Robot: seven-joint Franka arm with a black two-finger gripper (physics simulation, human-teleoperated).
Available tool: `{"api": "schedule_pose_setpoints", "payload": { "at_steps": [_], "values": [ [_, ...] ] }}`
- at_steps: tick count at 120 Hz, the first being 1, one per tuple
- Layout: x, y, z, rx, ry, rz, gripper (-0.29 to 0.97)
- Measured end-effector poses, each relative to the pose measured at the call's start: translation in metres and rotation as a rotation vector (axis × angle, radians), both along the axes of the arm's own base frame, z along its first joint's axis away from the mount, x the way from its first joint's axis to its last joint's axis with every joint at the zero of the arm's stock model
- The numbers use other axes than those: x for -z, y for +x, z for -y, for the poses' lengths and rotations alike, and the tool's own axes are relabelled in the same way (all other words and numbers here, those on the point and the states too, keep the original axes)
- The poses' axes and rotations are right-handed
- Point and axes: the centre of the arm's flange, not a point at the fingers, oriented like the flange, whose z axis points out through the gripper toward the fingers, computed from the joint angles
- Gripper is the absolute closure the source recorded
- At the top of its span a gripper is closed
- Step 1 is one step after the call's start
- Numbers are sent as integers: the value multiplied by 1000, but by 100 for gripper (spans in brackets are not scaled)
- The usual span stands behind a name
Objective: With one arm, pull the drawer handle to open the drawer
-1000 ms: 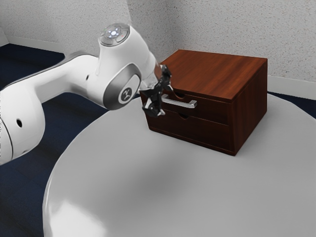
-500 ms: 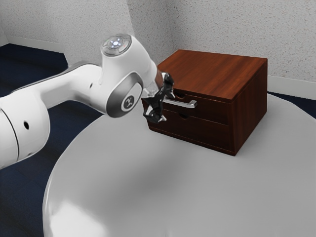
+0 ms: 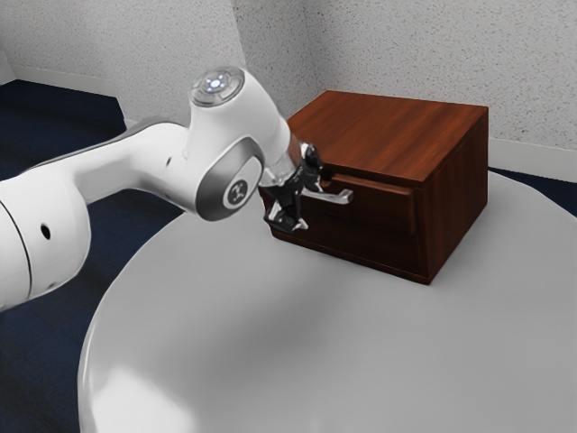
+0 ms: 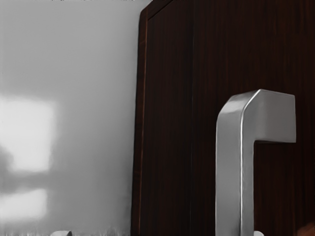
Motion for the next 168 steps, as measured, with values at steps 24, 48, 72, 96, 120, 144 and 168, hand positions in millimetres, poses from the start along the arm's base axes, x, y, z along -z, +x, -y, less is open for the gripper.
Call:
{"api": "schedule_pose_setpoints", "payload": {
  "at_steps": [24, 48, 72, 96, 120, 144, 168],
  "values": [
    [-4, -19, -4, 1, -17, -25, 28],
    [0, -30, -2, 9, -27, -54, 29],
    [1, -48, -4, 11, -42, -77, 29],
    [1, -66, -5, 14, -58, -93, 29],
    [-1, -83, -7, 16, -74, -97, 29],
    [-5, -101, -10, 17, -90, -96, 29],
    [-2, -117, -14, 15, -103, -105, 29]
  ]
}}
